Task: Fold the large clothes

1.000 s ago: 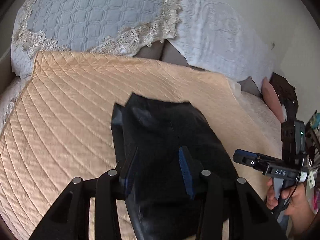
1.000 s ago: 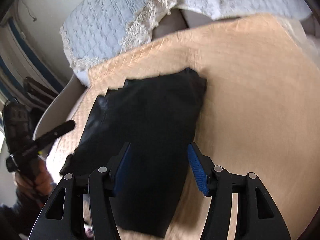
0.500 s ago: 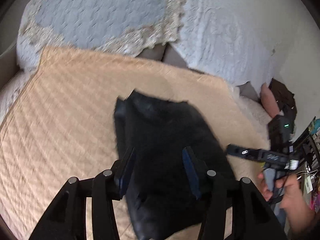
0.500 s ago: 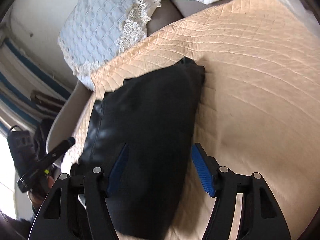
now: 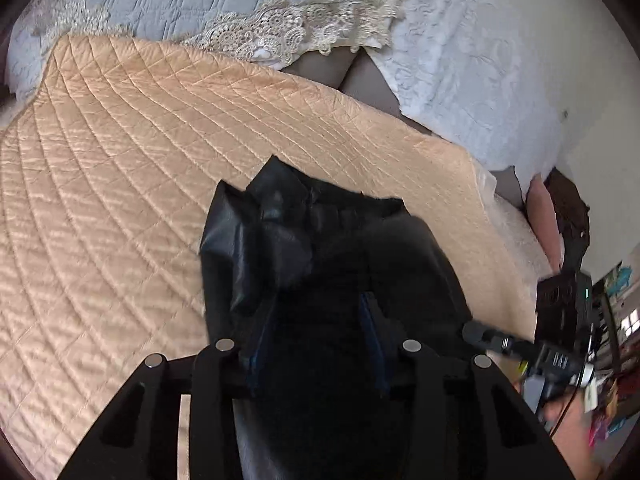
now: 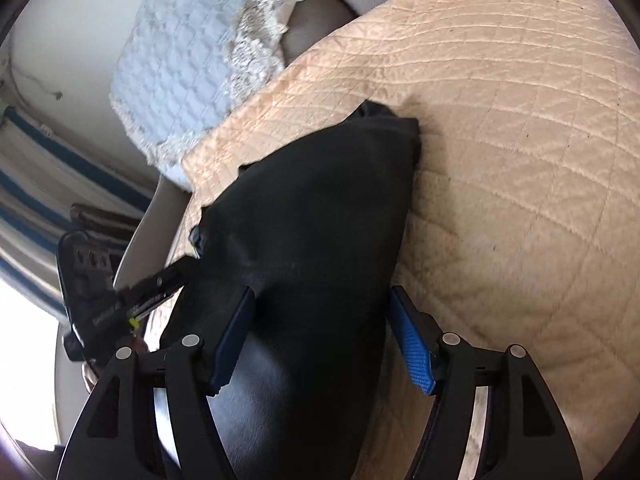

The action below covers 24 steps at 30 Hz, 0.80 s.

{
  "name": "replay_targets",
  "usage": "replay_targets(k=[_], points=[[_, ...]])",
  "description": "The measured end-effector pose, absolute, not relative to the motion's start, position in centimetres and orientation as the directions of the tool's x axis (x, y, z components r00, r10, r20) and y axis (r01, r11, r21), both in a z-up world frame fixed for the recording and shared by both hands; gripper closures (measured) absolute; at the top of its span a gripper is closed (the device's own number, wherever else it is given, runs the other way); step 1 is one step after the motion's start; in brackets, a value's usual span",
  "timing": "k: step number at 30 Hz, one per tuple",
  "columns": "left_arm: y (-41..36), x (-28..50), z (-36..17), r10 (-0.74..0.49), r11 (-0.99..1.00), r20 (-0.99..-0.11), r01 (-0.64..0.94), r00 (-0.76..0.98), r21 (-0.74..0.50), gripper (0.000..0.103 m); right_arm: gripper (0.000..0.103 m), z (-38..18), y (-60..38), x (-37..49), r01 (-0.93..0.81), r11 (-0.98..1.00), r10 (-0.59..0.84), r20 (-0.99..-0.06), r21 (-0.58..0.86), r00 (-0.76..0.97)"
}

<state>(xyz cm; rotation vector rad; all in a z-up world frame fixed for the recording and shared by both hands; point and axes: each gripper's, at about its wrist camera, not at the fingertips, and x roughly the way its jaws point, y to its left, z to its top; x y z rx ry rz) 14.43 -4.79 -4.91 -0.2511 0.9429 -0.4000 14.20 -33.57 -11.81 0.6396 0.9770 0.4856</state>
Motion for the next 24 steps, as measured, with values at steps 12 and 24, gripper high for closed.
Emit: replay_targets(k=[12, 24], points=[[-1.3, 12.4, -5.9, -0.417, 0.9, -0.727, 0.132, 0.546, -0.416, 0.04, 0.031, -12.0, -31.9, 13.7, -0.085, 0.743, 0.6, -0.605, 0.664, 0.523], [-1.3, 14.6, -7.1, -0.568, 0.804, -0.679, 0.138, 0.465, -0.579, 0.036, 0.03, -12.4, -32.0, 15.4, -0.053, 0.706, 0.625, -0.587, 0.706, 0.515]])
